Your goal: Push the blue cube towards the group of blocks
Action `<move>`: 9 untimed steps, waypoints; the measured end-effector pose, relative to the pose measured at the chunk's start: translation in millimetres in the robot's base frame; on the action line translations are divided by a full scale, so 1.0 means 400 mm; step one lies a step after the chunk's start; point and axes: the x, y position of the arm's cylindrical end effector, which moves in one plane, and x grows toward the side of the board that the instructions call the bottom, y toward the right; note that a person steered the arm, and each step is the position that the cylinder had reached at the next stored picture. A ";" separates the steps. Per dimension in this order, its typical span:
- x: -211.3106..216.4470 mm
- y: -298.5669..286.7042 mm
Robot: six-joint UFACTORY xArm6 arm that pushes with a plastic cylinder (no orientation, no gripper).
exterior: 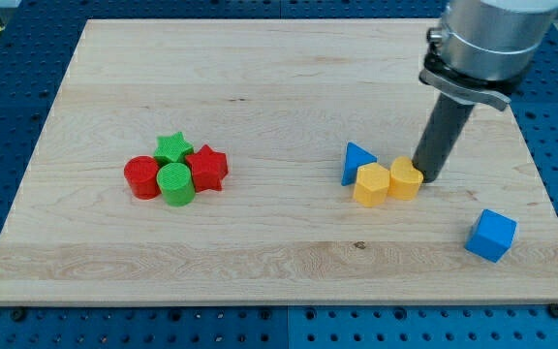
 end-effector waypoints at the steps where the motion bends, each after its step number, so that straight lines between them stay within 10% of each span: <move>1: -0.029 -0.006; 4: 0.107 0.422; 5: 0.310 0.406; 9: 0.278 0.142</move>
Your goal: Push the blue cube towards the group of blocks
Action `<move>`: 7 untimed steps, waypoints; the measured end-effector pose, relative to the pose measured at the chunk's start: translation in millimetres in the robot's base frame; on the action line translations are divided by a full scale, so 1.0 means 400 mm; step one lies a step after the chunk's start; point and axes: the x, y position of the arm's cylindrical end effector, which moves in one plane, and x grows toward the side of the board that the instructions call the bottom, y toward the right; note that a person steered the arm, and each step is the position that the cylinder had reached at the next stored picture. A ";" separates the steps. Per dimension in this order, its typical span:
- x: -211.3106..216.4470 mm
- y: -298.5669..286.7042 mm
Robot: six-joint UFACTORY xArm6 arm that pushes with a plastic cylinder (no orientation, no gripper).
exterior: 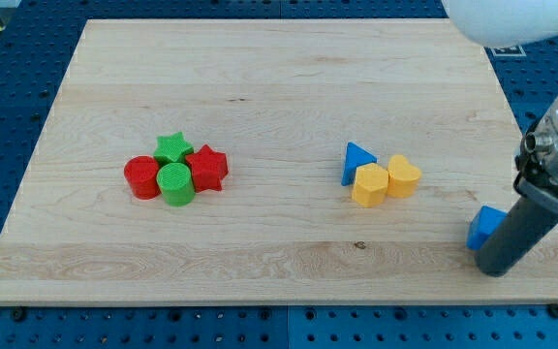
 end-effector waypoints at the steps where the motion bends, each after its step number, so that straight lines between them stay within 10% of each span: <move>1: 0.002 0.076; 7: -0.164 -0.071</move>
